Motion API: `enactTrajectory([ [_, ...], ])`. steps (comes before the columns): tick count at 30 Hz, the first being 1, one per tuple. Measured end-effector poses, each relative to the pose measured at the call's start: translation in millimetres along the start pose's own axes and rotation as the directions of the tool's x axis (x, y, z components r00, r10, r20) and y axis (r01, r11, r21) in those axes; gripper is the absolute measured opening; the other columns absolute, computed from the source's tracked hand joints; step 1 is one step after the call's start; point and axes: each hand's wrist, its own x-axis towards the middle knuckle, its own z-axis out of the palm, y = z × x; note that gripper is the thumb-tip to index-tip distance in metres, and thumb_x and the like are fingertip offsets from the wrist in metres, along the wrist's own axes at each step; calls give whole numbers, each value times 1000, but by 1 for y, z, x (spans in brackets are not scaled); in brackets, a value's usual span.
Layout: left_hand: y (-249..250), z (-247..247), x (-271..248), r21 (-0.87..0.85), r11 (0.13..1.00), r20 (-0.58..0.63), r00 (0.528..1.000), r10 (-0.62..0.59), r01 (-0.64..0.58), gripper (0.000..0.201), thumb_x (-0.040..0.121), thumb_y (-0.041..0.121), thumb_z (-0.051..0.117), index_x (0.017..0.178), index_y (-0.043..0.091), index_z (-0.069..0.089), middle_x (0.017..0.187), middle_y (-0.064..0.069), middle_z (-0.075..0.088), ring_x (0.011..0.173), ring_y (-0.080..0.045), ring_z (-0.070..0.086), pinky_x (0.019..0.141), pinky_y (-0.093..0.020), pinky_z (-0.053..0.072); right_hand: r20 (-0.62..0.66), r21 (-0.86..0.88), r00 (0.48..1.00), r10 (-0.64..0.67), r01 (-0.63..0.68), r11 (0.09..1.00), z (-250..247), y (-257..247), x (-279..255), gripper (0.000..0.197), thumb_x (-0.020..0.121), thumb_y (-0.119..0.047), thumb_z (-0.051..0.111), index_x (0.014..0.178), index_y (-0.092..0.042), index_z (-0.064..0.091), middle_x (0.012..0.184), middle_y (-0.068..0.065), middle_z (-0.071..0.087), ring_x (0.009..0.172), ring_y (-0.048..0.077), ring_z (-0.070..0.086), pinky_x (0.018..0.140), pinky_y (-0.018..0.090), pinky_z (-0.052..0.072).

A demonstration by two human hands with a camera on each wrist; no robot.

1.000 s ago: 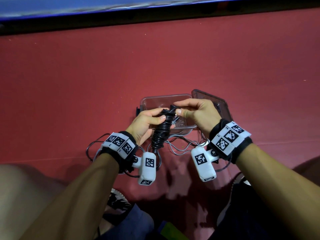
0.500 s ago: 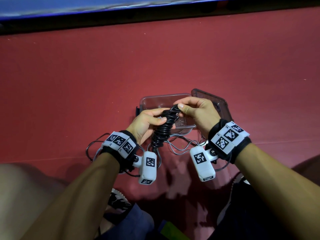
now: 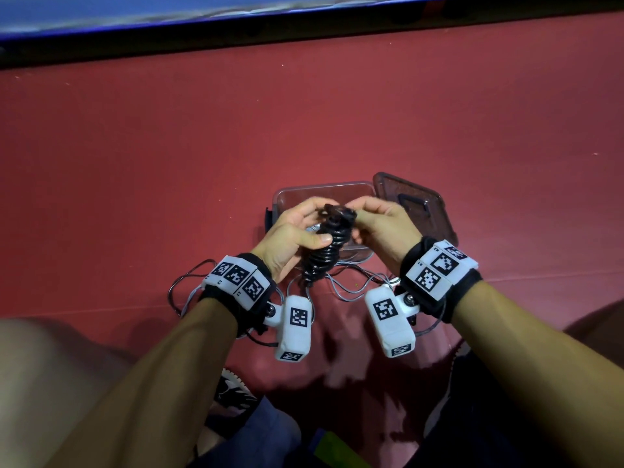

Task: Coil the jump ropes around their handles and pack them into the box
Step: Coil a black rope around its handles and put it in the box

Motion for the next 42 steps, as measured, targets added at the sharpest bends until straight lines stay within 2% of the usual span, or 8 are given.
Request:
enactTrajectory([
  [8,5,4,5,-83,995,21,998,60,-58,32,83,-2,60,115,2,59,105,-24,69,96,-37,69,96,-46,56,-34,-18,997,-75,74,997,-3,-3,2,15,89,5,62,93,-4,73,64,7,62,52,13,52,53,20,45],
  [14,2,3,9,-25,997,-69,995,68,-70,22,83,6,66,105,7,59,99,-17,70,88,-35,70,88,-43,58,-105,-91,992,-68,59,994,-7,-1,7,26,87,2,64,100,-15,78,81,4,74,65,12,59,74,33,48],
  [18,1,1,10,-18,996,-102,991,83,-85,23,81,5,68,103,8,61,103,-24,67,100,-40,64,99,-57,49,-61,-28,998,-35,33,999,-3,-1,8,30,79,-9,59,102,-16,76,72,-2,70,60,8,60,72,27,48],
  [22,0,1,11,37,996,-136,987,86,-81,21,79,10,75,96,20,69,106,-24,67,108,-49,63,105,-65,42,-61,-119,995,-80,73,990,-2,-3,6,30,91,-7,61,115,-21,73,81,-5,69,73,11,61,74,24,49],
  [25,-1,-1,11,115,990,-158,982,102,-85,21,83,6,76,99,16,66,102,-17,71,102,-42,68,100,-56,49,-43,-201,986,-160,148,968,-2,-4,6,29,91,-8,67,115,-24,72,107,0,73,85,6,64,73,22,50],
  [34,-2,-3,11,161,977,-254,951,176,-138,18,89,-2,72,89,11,60,85,-10,74,77,-20,67,72,-27,57,4,-149,1000,-18,18,989,0,2,5,30,90,-10,71,119,-11,66,97,3,69,84,13,68,82,32,53],
  [39,-3,-4,13,157,979,-299,938,175,-133,18,90,1,72,87,14,60,84,-10,74,66,-13,66,60,-22,52,122,-260,993,-8,40,965,0,8,2,63,70,-16,87,120,-45,62,96,6,63,89,19,64,93,45,55],
  [42,-5,-4,12,150,981,-300,940,164,-124,19,90,1,72,87,15,59,83,-9,73,66,-12,65,57,-18,50,113,-274,993,-28,58,960,1,8,1,66,75,-9,85,129,-38,59,87,3,63,78,14,64,84,42,57],
])
